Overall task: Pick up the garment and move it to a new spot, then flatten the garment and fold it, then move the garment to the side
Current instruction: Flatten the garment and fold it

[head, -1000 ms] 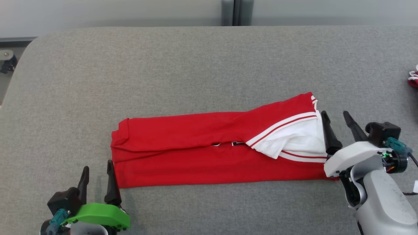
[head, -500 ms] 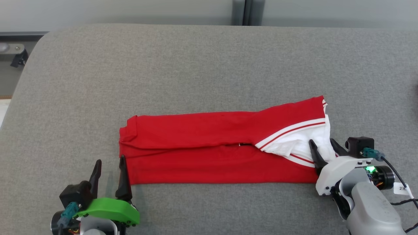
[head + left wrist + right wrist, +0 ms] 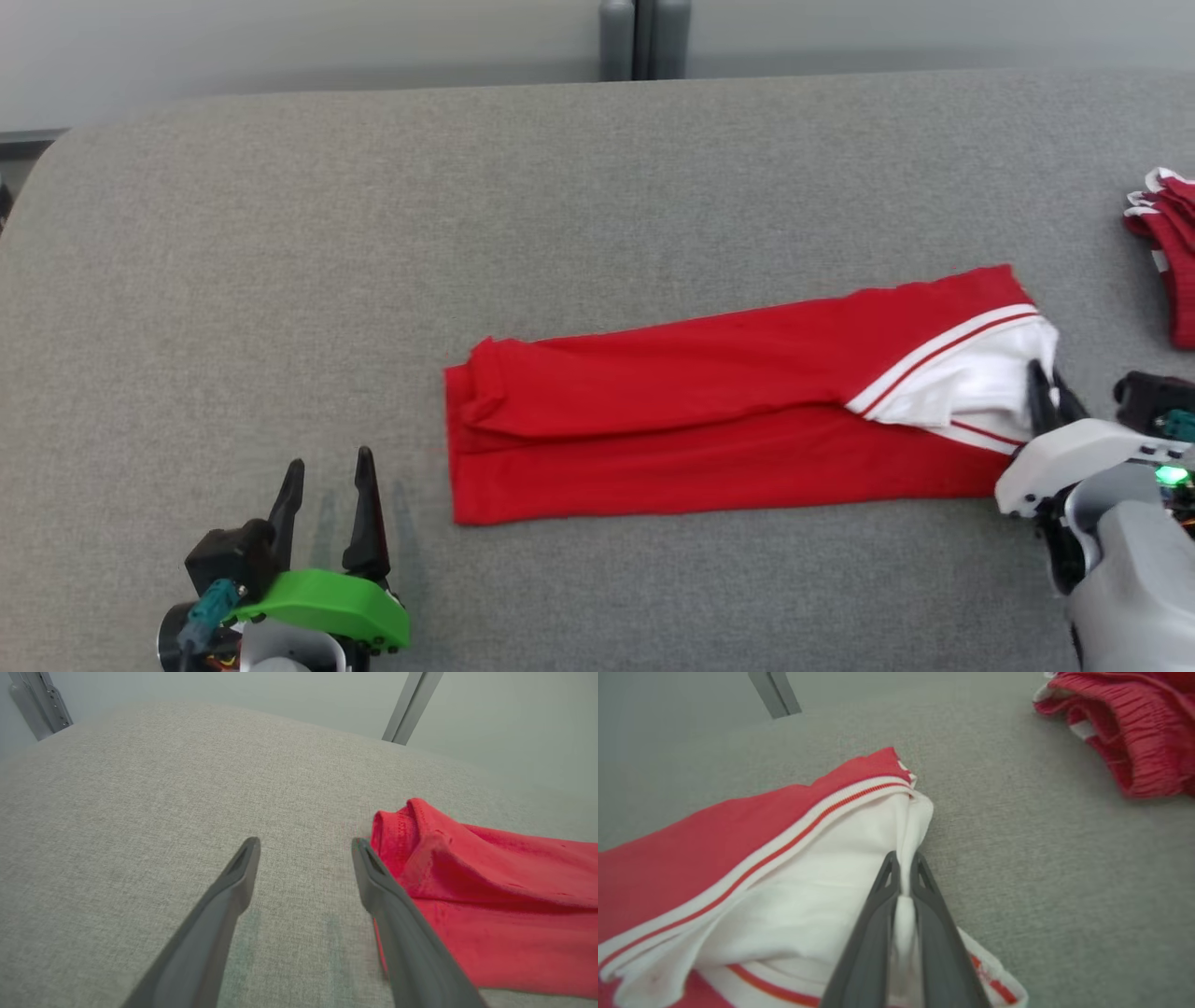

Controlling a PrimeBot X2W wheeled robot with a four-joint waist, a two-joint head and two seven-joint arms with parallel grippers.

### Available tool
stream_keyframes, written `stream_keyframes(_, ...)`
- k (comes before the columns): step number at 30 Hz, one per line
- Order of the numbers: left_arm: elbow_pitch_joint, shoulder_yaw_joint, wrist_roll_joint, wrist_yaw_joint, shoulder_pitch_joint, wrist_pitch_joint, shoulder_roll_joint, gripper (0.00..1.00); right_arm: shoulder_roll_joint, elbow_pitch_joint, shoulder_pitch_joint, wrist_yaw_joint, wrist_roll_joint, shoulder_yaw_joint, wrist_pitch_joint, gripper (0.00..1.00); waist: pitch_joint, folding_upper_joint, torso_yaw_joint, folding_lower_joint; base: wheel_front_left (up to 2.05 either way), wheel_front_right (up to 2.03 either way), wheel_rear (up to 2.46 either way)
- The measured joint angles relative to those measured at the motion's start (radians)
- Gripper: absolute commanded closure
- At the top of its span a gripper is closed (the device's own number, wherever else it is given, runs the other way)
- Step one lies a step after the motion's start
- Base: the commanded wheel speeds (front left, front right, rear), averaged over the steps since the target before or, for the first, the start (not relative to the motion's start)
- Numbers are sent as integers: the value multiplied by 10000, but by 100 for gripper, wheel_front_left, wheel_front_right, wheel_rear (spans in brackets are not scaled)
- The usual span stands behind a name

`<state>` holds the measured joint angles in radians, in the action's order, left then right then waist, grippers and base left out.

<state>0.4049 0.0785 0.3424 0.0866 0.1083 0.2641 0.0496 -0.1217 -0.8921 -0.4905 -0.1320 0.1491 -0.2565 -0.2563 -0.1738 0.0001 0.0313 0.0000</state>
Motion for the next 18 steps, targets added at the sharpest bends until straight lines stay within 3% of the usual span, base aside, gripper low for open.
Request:
stream_keyframes(4,-4,203,10,2,-61,0,-2,0,-171,1120,16,4,-307,-579,-40,100,69,0,-231,0,0,0,0)
stream_keyframes(7,4,316,86,-4,-66,0,0,0,54,2220,108,4,-393,-263,-54,100,103,0,-362,0,0,0,0)
stream_keyframes(12,58,500,86,-4,-65,0,-2,0,581,3438,461,6,556,1662,-54,100,160,0,-407,0,0,0,0)
stream_keyframes(18,58,838,-111,15,-65,0,-4,0,704,4115,560,8,2163,4291,134,100,194,0,-133,0,0,0,0)
